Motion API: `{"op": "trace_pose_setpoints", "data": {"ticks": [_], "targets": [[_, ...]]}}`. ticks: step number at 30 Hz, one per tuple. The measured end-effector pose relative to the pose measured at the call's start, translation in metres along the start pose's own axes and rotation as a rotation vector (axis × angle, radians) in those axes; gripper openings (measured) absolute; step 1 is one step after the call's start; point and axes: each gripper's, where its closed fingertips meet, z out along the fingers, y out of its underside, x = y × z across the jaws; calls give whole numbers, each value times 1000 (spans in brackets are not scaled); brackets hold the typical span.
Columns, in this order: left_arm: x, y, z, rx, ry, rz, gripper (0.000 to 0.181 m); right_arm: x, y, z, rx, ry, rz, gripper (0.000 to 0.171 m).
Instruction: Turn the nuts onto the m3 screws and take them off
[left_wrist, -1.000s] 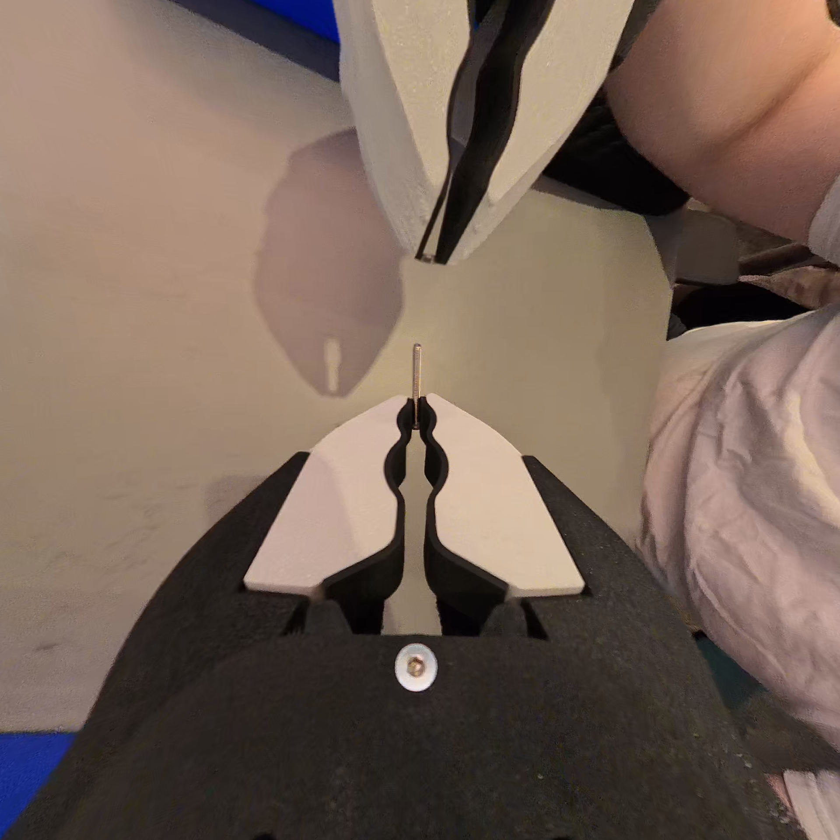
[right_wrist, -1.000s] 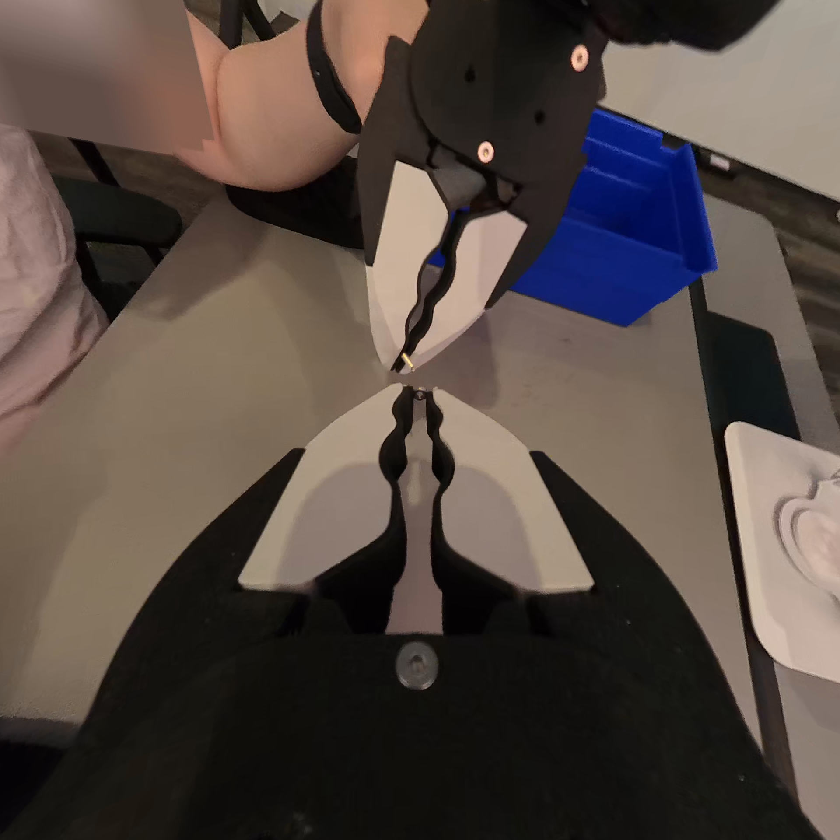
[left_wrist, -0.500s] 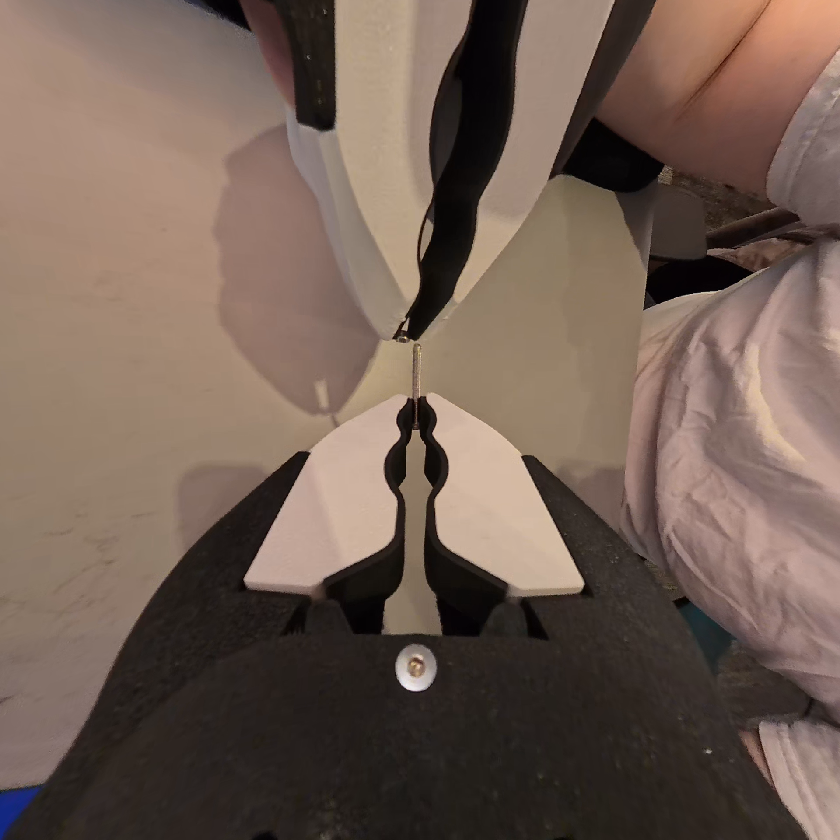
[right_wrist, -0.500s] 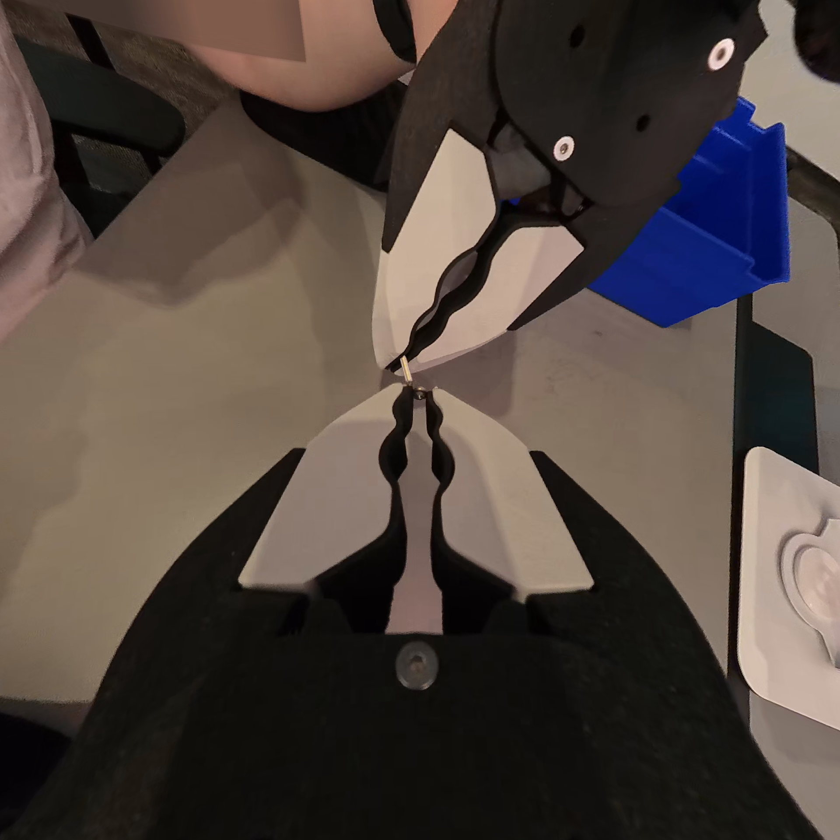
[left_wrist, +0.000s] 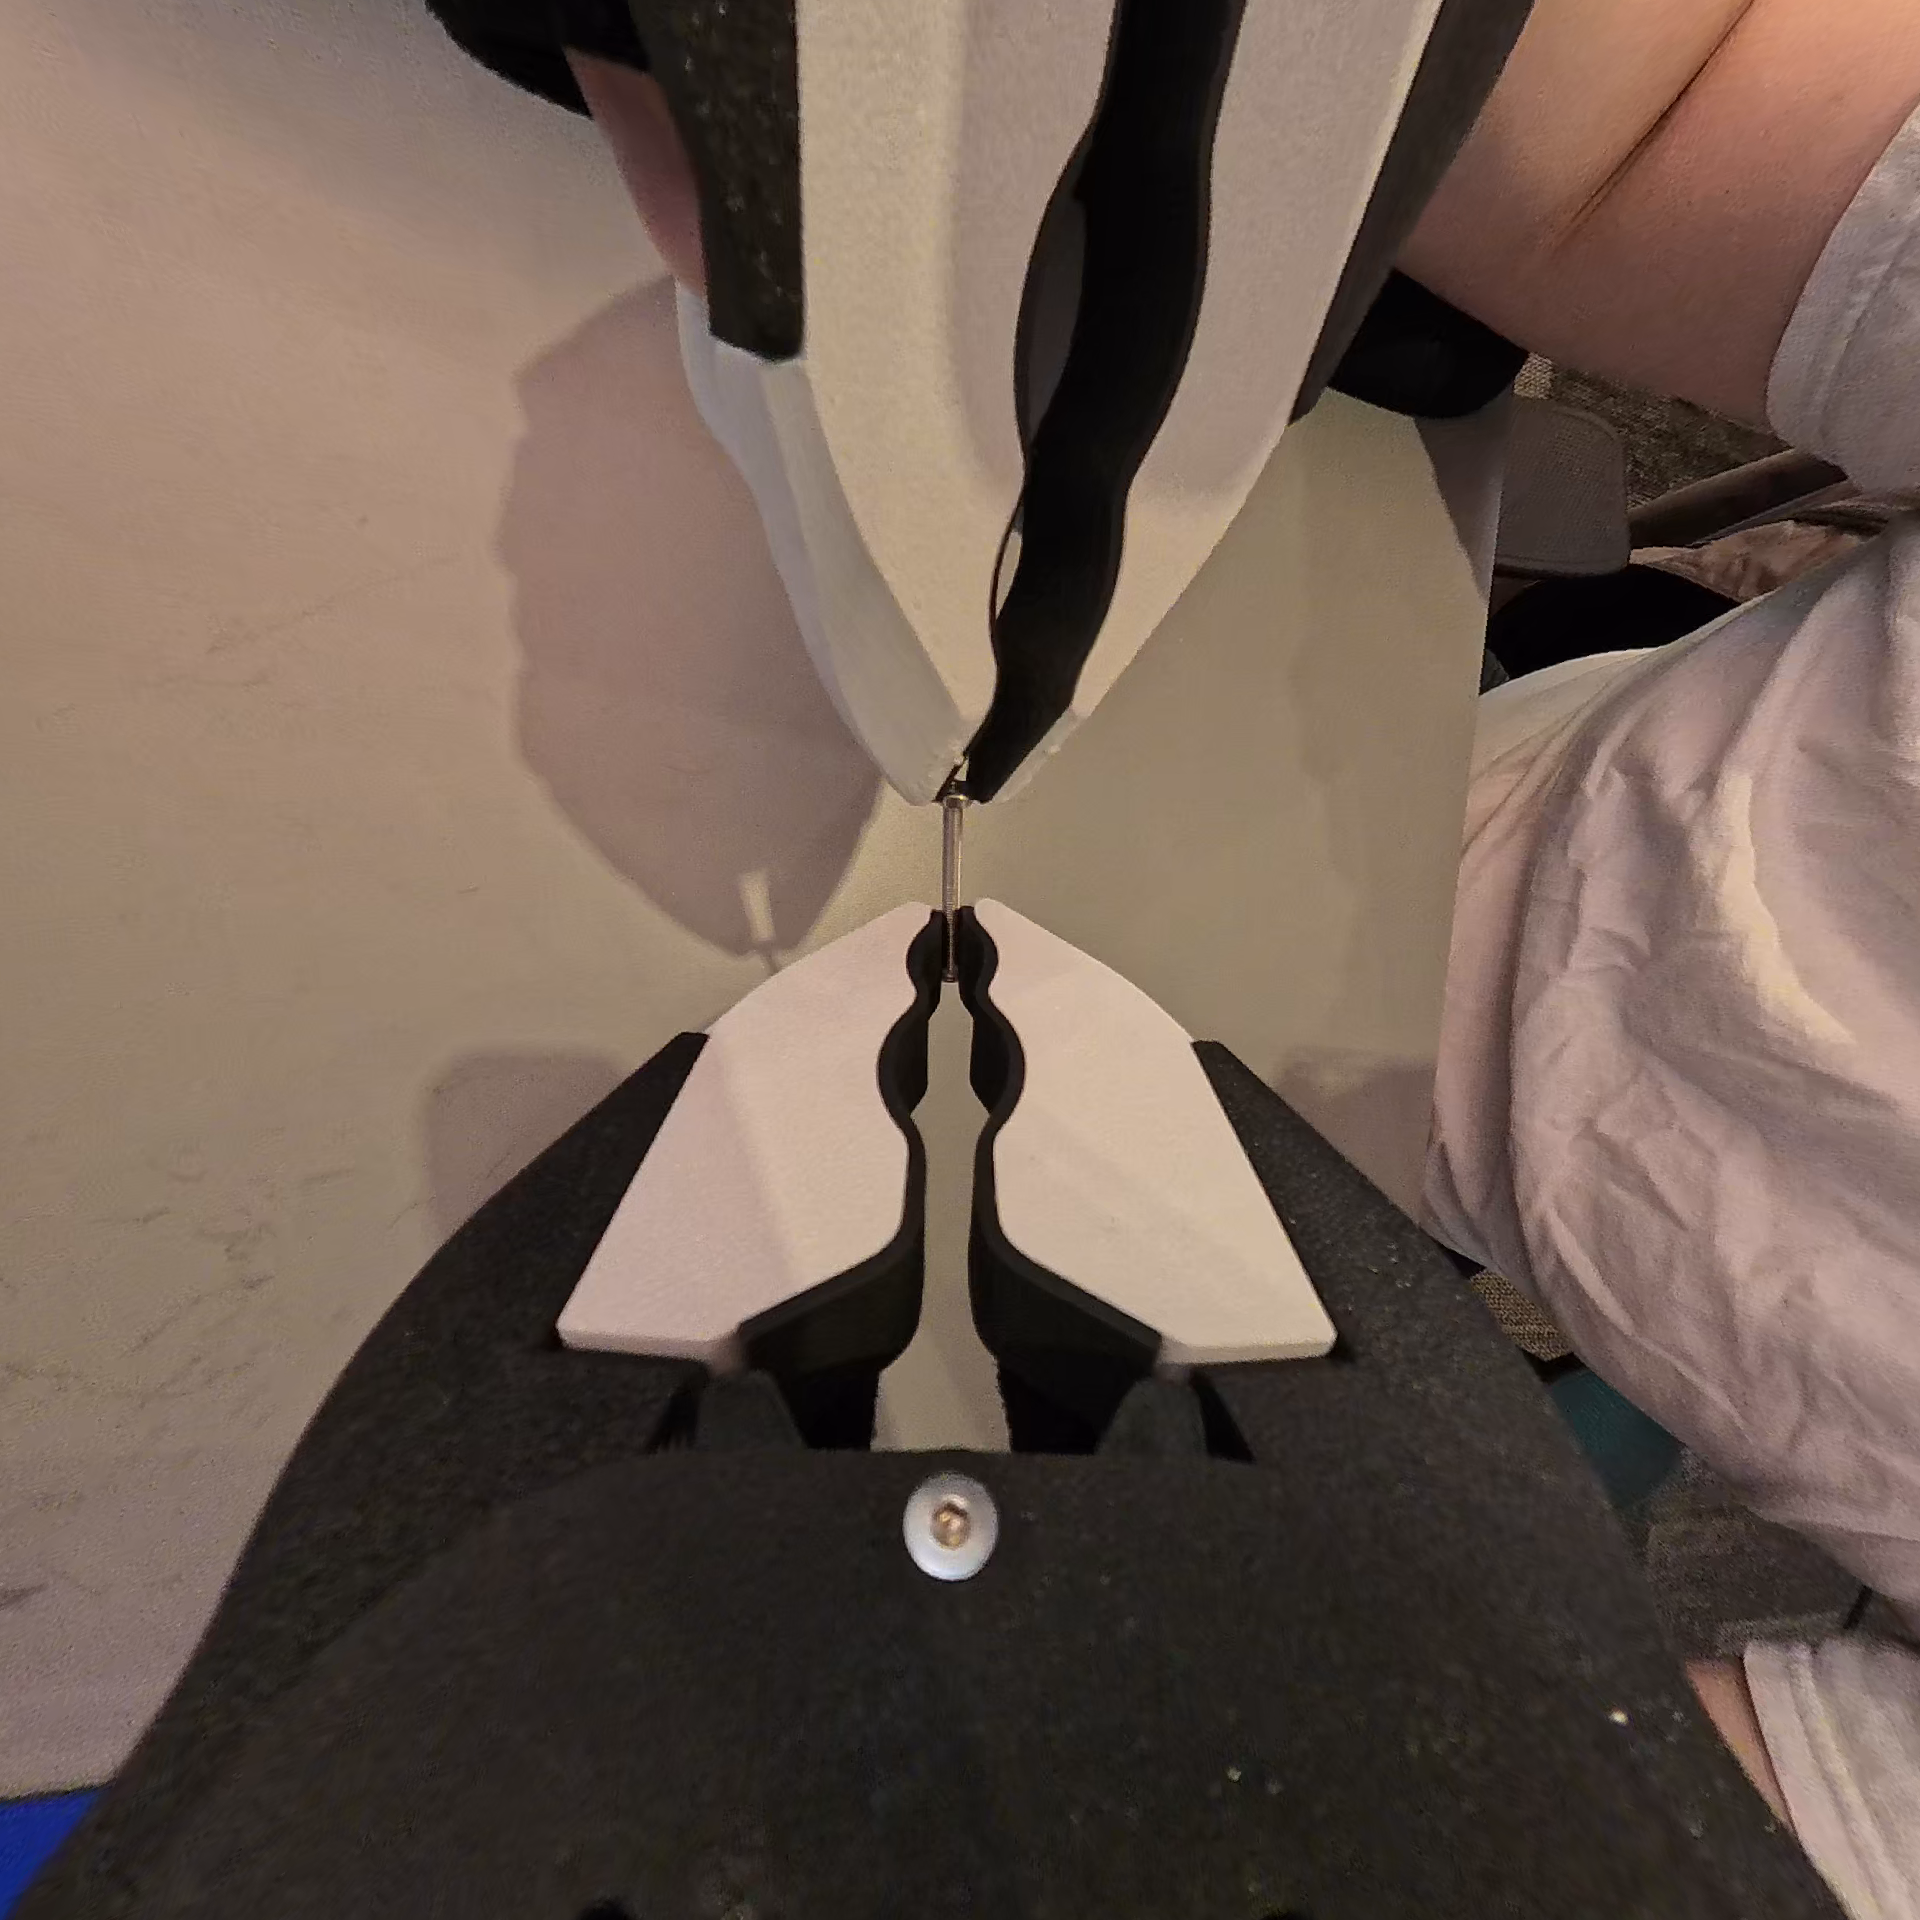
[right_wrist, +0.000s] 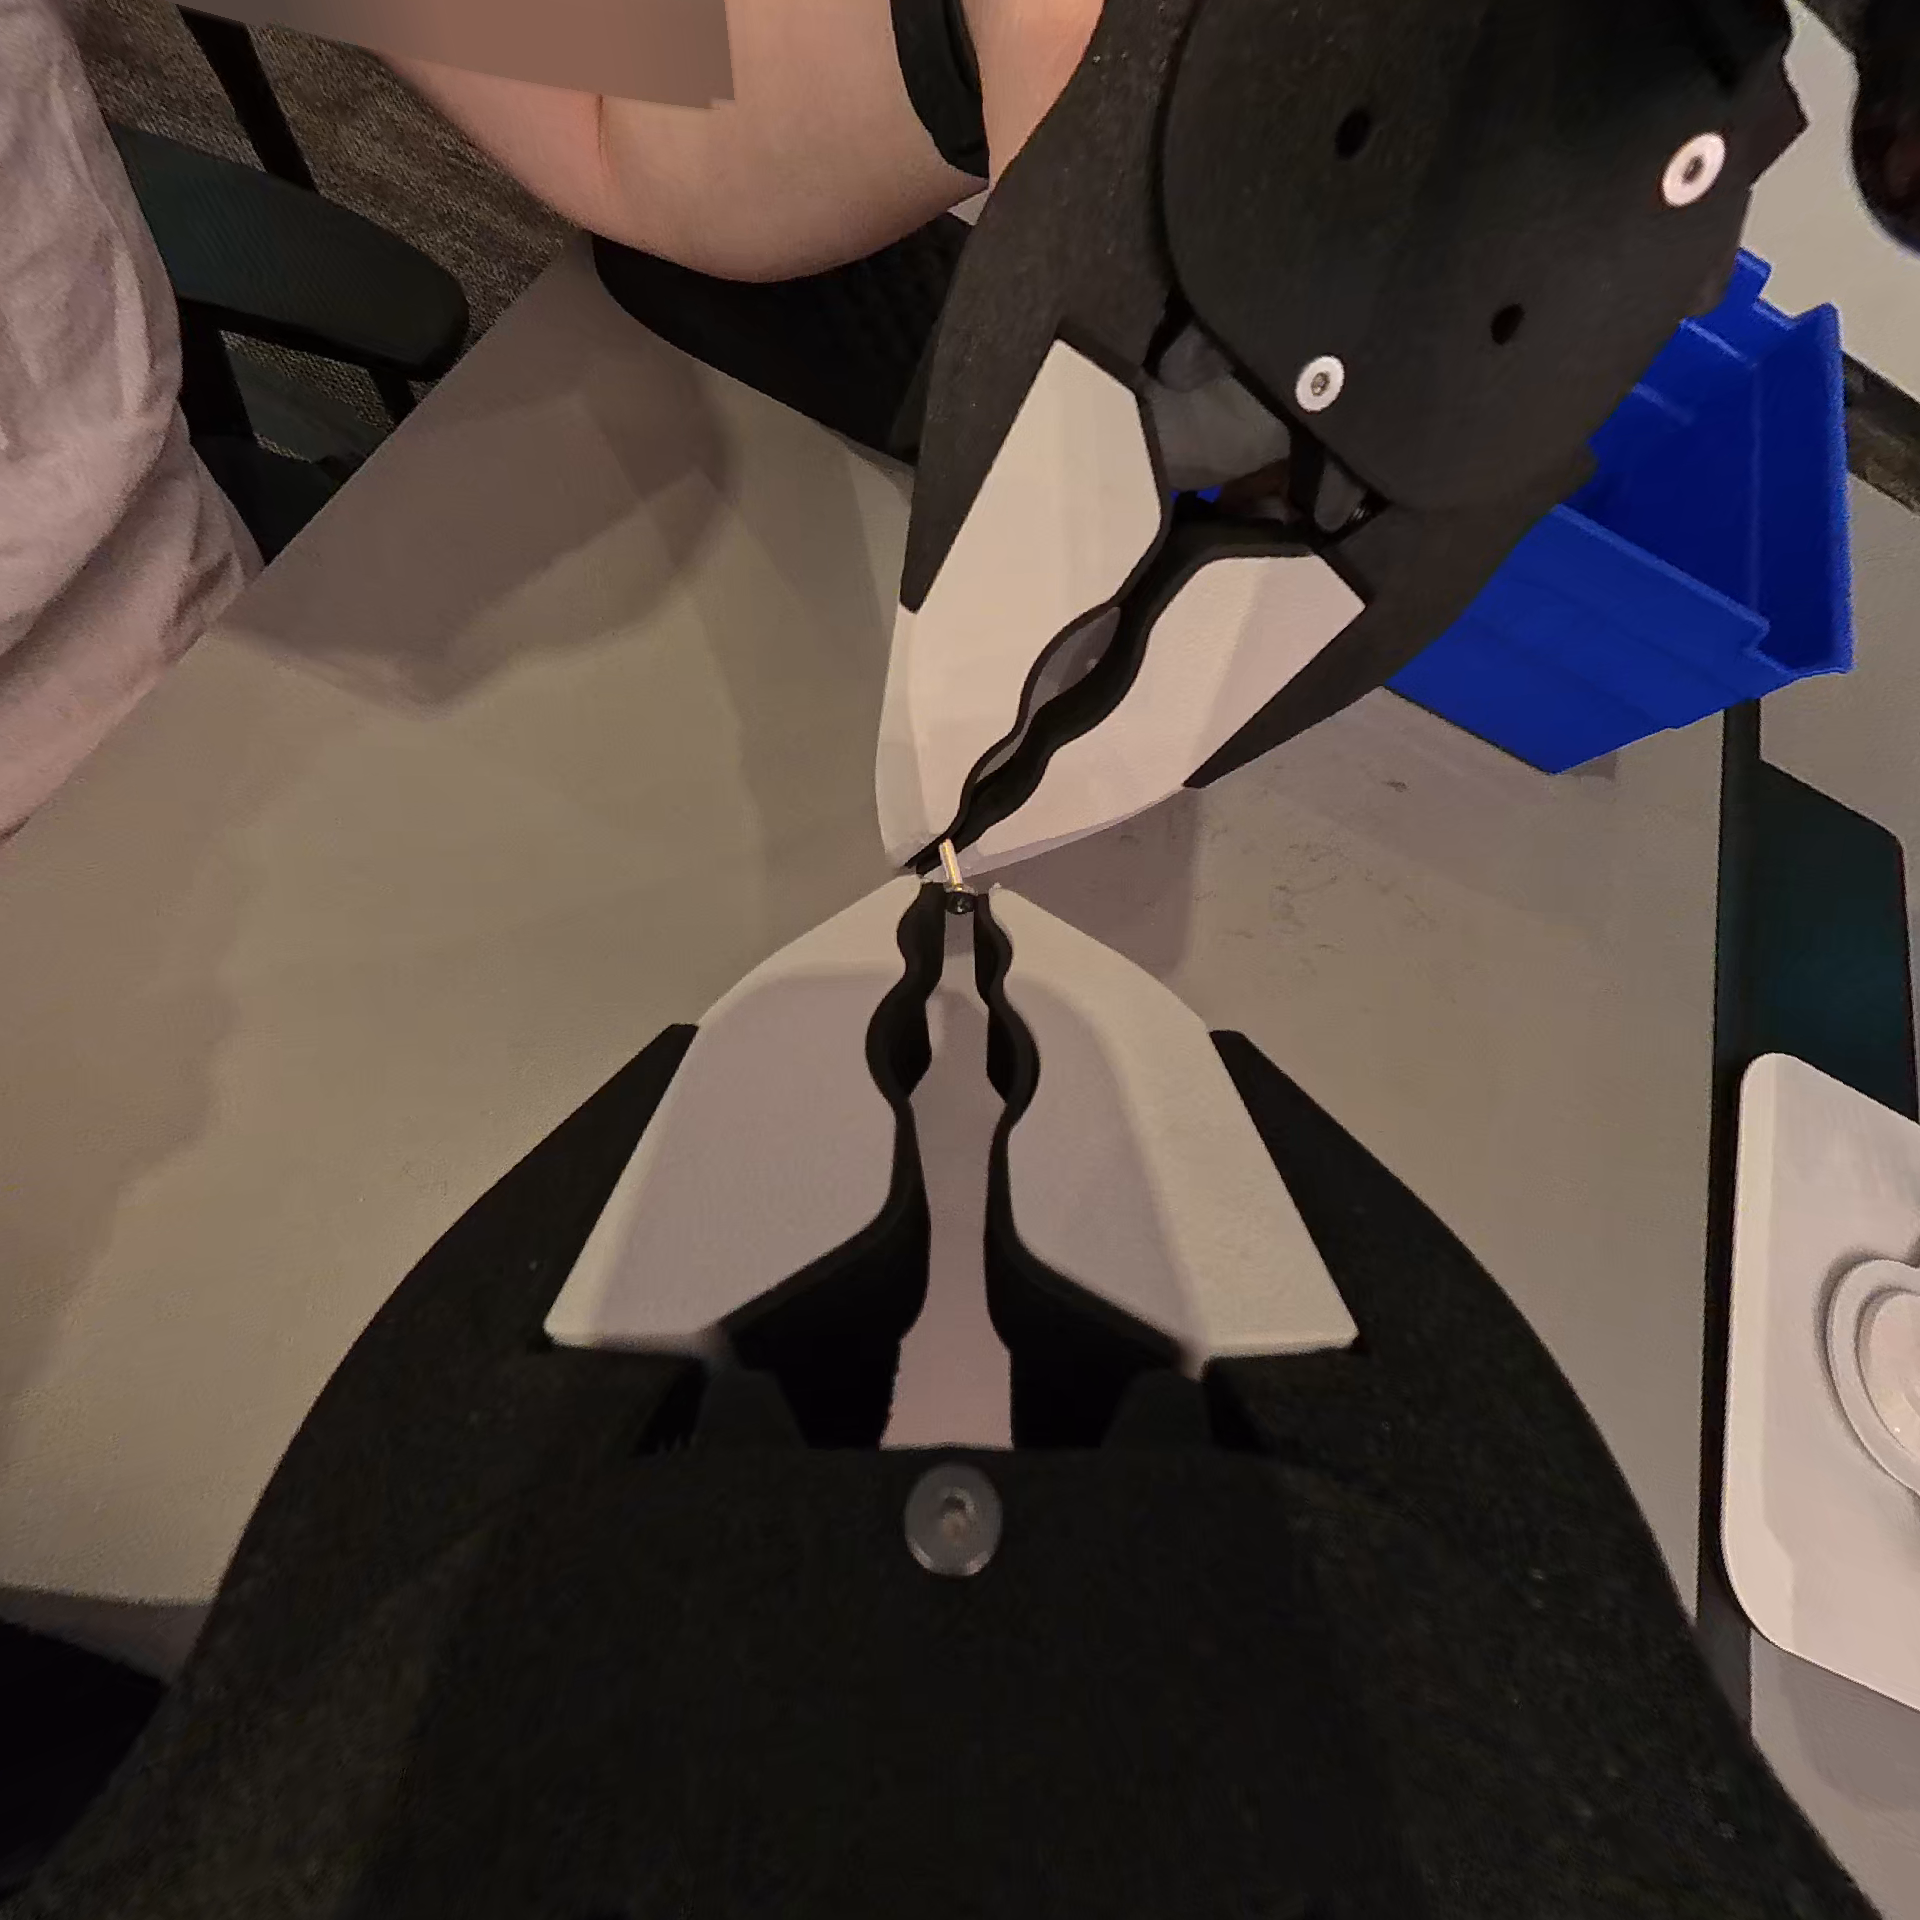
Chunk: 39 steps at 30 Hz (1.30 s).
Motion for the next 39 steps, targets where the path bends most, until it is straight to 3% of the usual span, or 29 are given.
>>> {"op": "trace_pose_setpoints", "data": {"ticks": [5,13,19,32,39], "targets": [[-11,3,1,-29,-91,1,2,7,5,4,-46,13,131,5],[-25,10,1,-81,-190,-18,2,14,12,12,-75,-68,661,5],[-36,10,-4,-91,-291,-20,2,24,10,13,14,-84,989,5],[-50,13,-7,-142,-449,-4,2,34,16,18,40,-23,1118,6],[-64,12,-9,-196,-618,48,2,41,22,19,81,-16,1172,6]]}}
